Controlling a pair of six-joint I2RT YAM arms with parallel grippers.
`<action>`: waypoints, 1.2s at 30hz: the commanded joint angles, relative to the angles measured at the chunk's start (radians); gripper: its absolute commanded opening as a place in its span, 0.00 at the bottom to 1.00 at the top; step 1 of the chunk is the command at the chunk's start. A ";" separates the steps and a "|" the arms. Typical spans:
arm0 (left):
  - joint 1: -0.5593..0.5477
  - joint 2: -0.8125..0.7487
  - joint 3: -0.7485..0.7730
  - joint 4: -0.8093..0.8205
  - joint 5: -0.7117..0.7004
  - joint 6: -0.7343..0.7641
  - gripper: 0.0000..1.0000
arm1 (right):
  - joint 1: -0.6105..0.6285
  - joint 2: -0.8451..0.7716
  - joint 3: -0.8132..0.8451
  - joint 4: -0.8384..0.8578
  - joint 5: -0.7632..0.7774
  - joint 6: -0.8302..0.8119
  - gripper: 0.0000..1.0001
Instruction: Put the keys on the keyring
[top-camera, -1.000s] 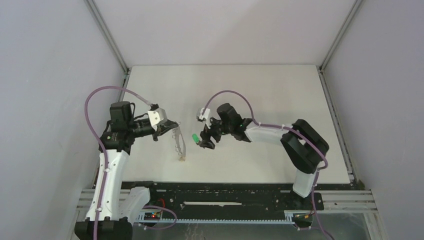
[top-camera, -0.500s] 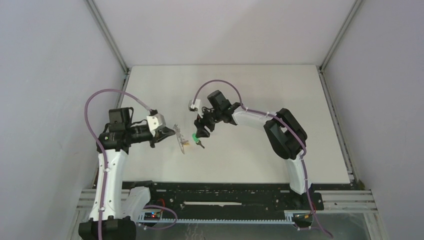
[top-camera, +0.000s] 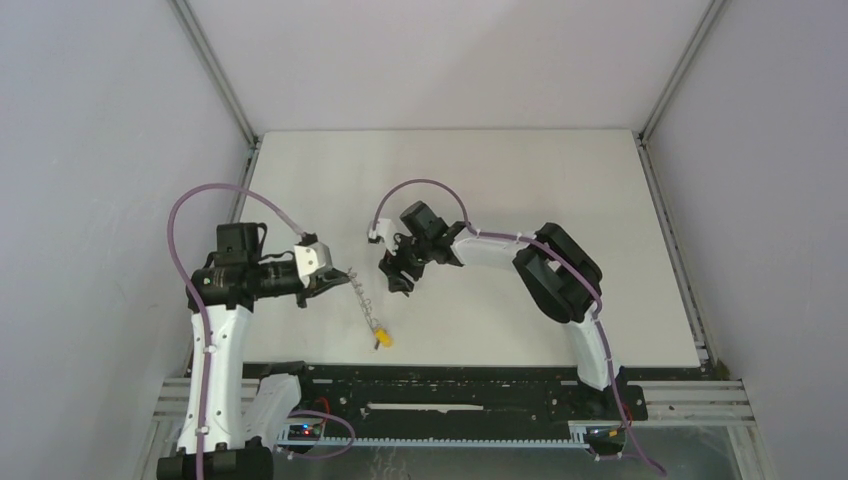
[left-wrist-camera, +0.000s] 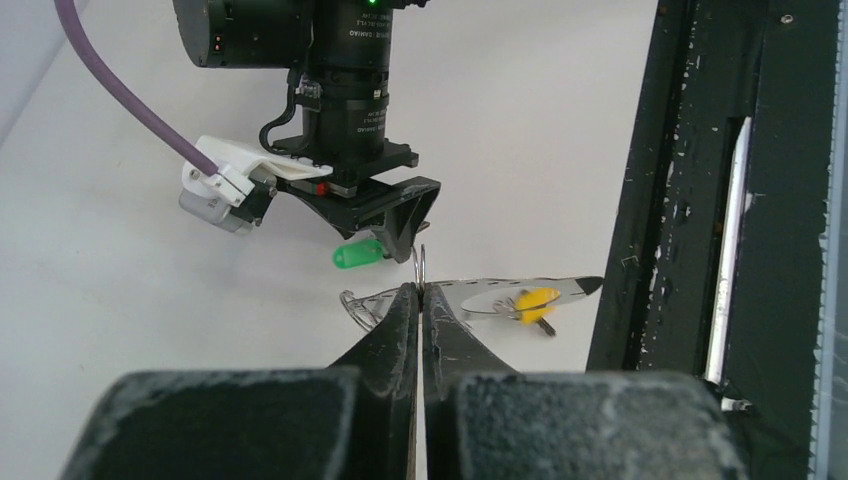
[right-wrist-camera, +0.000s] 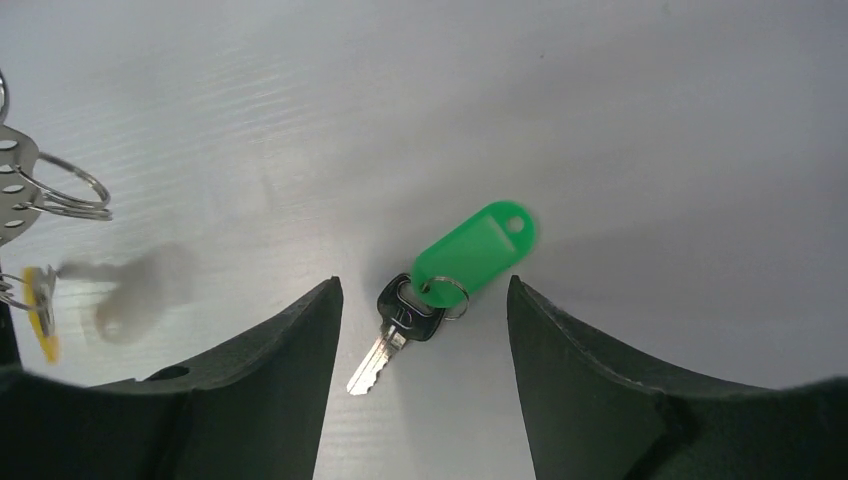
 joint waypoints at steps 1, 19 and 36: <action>0.010 -0.018 0.052 -0.071 0.037 0.073 0.00 | 0.017 0.018 -0.023 0.085 0.063 0.026 0.68; 0.009 -0.015 0.057 -0.083 0.047 0.076 0.00 | 0.009 -0.075 -0.206 0.235 0.111 0.059 0.02; -0.006 -0.015 0.055 -0.073 0.057 0.066 0.00 | -0.020 -0.257 -0.415 0.337 0.304 0.193 0.00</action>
